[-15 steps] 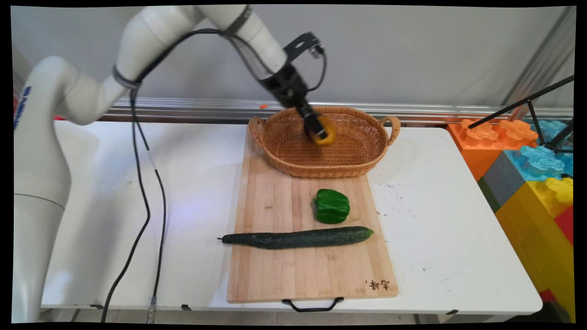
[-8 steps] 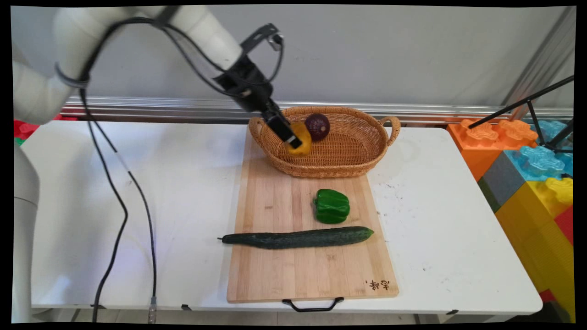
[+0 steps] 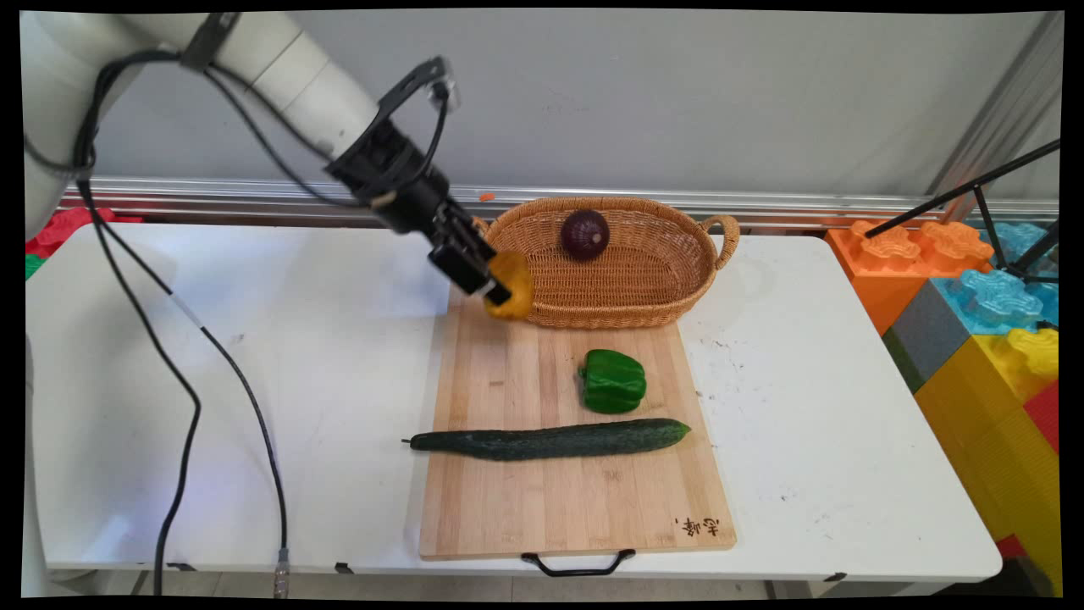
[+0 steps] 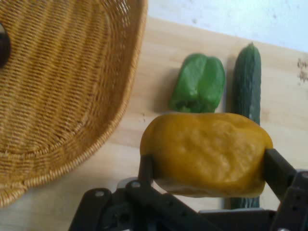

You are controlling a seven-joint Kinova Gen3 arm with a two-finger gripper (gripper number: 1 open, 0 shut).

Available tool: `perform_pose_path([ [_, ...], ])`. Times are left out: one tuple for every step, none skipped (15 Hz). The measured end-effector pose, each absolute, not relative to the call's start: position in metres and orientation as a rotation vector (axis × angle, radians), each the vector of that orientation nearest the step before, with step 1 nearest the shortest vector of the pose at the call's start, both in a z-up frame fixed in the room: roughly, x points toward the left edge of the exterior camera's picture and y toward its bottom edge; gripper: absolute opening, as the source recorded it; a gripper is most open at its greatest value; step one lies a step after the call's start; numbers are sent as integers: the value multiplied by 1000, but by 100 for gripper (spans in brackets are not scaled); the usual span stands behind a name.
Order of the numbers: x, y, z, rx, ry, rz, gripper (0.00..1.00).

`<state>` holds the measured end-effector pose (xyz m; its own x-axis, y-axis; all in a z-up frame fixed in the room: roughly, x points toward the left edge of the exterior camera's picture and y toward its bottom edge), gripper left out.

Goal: Place the picked object on the cutting board

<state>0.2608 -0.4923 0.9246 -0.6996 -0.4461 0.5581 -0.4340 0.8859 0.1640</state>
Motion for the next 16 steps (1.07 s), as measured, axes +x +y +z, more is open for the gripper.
perform_pose_path([
  [264, -488, 918, 624, -2443, -23, 0],
  [267, -484, 908, 611, -2449, -21, 0],
  [270, -480, 896, 598, -2454, -21, 0],
  [272, -478, 883, 584, -2459, -19, 0],
  [272, -477, 872, 574, -2461, -18, 0],
  [273, -476, 859, 564, -2462, -14, 0],
  [272, -476, 849, 555, -2462, -10, 0],
  [271, -477, 838, 548, -2460, -3, 0],
  [270, -477, 828, 540, -2457, 4, 0],
  [268, -478, 819, 530, -2455, 9, 0],
  [267, -479, 812, 521, -2454, 13, 0],
  [266, -479, 808, 515, -2454, 15, 0],
  [265, -479, 803, 506, -2454, 17, 0],
  [265, -479, 800, 500, -2454, 18, 0],
  [264, -479, 797, 492, -2455, 18, 0],
  [263, -479, 793, 482, -2456, 17, 0],
])
